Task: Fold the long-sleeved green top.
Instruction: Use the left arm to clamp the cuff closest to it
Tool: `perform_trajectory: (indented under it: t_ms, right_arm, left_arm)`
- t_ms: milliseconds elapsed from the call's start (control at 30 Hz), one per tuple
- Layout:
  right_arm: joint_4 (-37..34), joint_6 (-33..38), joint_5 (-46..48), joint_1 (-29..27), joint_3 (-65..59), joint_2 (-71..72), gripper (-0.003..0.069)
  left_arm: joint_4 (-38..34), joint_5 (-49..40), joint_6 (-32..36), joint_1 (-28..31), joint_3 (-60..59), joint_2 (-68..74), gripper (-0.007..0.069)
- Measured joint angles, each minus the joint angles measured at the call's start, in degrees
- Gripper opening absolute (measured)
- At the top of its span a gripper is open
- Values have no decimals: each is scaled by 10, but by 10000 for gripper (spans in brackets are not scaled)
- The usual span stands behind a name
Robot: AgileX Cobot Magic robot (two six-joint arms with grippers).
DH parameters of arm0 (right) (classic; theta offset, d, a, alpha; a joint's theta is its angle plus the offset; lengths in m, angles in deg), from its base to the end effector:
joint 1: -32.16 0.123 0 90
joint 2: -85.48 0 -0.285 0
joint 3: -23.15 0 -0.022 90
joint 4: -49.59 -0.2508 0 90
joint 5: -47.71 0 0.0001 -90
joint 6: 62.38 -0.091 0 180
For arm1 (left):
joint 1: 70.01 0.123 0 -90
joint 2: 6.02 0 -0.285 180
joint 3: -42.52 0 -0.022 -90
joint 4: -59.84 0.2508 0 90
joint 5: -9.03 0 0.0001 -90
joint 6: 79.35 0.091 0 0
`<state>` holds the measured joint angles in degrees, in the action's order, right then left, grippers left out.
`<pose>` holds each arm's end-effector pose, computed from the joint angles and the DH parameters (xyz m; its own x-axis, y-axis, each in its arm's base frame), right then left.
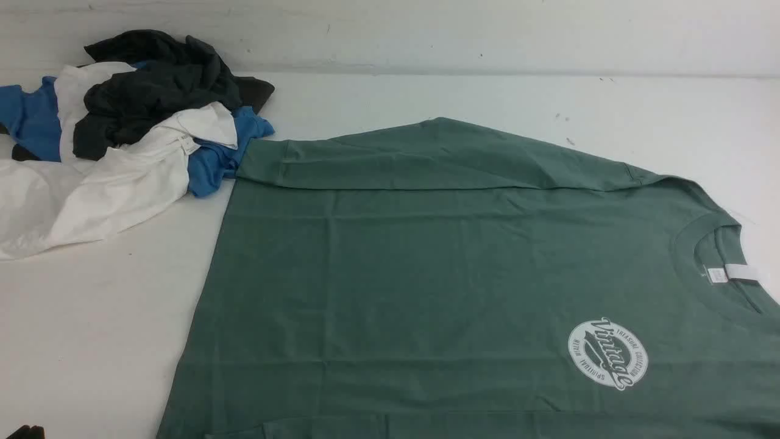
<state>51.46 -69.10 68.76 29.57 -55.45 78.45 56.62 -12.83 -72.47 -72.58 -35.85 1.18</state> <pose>0.0526 -0.0034 0.1727 -0.2806 0.0995 -0.9547 0.0810 0.9935 0.0797 0.0522 -0.0043 0.1727 -0.2936 0.0811 -0.9525 0.0849 0.9947 0.0585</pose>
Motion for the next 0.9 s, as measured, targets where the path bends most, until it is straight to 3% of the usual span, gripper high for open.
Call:
perform_trajectory:
  t_ms: [667,767,900]
  right_arm:
    - [0,0,0,0,0,0,-15]
    - [0,0,0,0,0,0,-15]
    - [0,0,0,0,0,0,-15]
  left_arm:
    - [16,4,-5,0,0,0,-3]
    - [-13,25,-31,0,-4,0,-3]
    - [-105,91,-86,0,-4,0,-3]
